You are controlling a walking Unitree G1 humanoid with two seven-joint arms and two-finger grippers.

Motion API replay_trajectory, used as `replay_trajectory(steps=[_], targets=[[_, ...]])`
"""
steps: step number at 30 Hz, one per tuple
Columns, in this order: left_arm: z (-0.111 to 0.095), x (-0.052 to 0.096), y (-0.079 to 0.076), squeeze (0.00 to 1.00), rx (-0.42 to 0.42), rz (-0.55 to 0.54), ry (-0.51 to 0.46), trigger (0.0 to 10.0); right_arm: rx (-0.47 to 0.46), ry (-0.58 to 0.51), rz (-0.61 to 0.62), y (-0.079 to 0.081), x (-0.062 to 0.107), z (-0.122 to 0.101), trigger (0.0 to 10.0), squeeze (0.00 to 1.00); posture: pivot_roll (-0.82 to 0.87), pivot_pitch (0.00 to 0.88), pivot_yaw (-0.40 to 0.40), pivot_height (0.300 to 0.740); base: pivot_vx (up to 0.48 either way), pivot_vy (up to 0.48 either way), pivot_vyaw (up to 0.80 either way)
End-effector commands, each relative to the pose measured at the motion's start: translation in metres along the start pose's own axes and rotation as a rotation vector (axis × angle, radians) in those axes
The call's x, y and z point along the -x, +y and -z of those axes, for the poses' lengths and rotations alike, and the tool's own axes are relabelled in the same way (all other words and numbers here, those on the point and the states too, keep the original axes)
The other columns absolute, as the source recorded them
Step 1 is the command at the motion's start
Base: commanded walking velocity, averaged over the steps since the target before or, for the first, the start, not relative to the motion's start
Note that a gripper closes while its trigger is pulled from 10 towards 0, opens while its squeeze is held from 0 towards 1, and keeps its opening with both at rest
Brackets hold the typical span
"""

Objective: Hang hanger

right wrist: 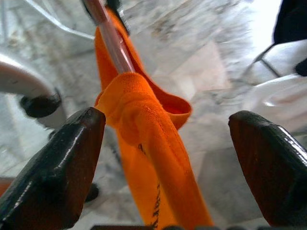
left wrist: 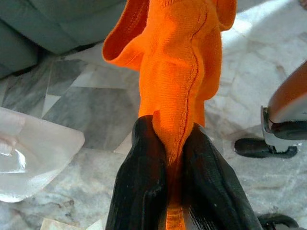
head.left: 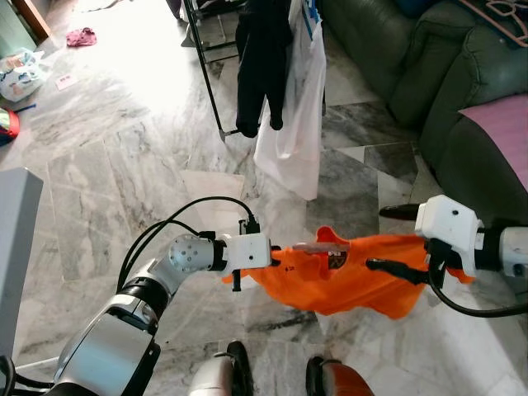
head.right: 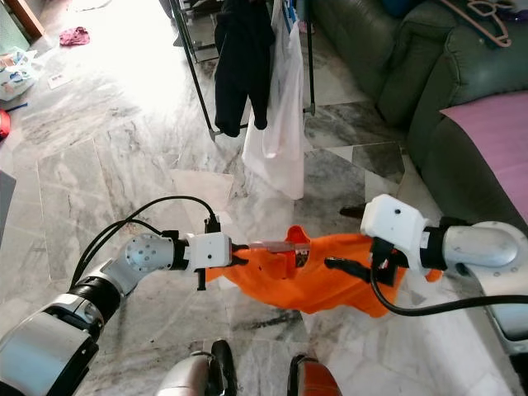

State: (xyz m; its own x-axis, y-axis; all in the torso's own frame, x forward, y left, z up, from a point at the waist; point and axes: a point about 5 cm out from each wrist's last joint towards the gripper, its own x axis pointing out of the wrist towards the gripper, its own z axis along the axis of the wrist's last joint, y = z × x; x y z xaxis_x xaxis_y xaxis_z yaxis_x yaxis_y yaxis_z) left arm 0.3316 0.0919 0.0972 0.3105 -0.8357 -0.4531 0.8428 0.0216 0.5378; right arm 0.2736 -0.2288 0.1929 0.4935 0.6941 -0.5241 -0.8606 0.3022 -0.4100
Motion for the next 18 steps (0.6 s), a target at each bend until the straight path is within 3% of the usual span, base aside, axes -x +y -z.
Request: replay_trajectory(steps=[1,7,8,9,10,11,18], targets=[[-0.003,0.001,0.001,0.00,-0.039,0.013,-0.016,0.0,0.018,0.010,-0.067,0.004,-0.004,0.001,10.0,0.00,-0.16,0.246,0.087,0.740,0.000,0.000,0.00],[-0.009,-0.004,0.002,0.00,-0.055,0.024,-0.038,0.0,0.044,0.032,-0.155,0.001,-0.019,0.005,9.7,0.00,-0.16,0.245,0.085,0.740,0.000,0.000,0.00],[-0.010,-0.004,0.002,0.00,-0.059,0.028,-0.040,0.0,0.053,0.041,-0.164,-0.001,-0.022,0.006,7.4,0.00,-0.16,0.245,0.084,0.740,0.000,0.000,0.00],[-0.010,-0.005,0.002,0.00,-0.060,0.031,-0.042,0.0,0.061,0.048,-0.168,-0.002,-0.023,0.006,4.1,0.00,-0.16,0.245,0.085,0.740,0.000,0.000,0.00],[-0.010,-0.005,0.002,0.00,-0.060,0.031,-0.043,0.0,0.062,0.049,-0.169,-0.002,-0.024,0.007,4.1,0.00,-0.16,0.245,0.085,0.740,0.000,0.000,0.00],[-0.011,-0.006,0.001,0.00,-0.061,0.035,-0.045,0.0,0.068,0.056,-0.181,-0.002,-0.025,0.007,0.0,0.00,-0.16,0.245,0.085,0.740,0.000,0.000,0.00],[-0.011,-0.006,-0.001,0.00,-0.069,0.047,-0.048,0.0,0.072,0.099,-0.253,0.000,-0.029,0.011,0.0,0.00,-0.15,0.242,0.086,0.740,0.000,0.000,0.00]])
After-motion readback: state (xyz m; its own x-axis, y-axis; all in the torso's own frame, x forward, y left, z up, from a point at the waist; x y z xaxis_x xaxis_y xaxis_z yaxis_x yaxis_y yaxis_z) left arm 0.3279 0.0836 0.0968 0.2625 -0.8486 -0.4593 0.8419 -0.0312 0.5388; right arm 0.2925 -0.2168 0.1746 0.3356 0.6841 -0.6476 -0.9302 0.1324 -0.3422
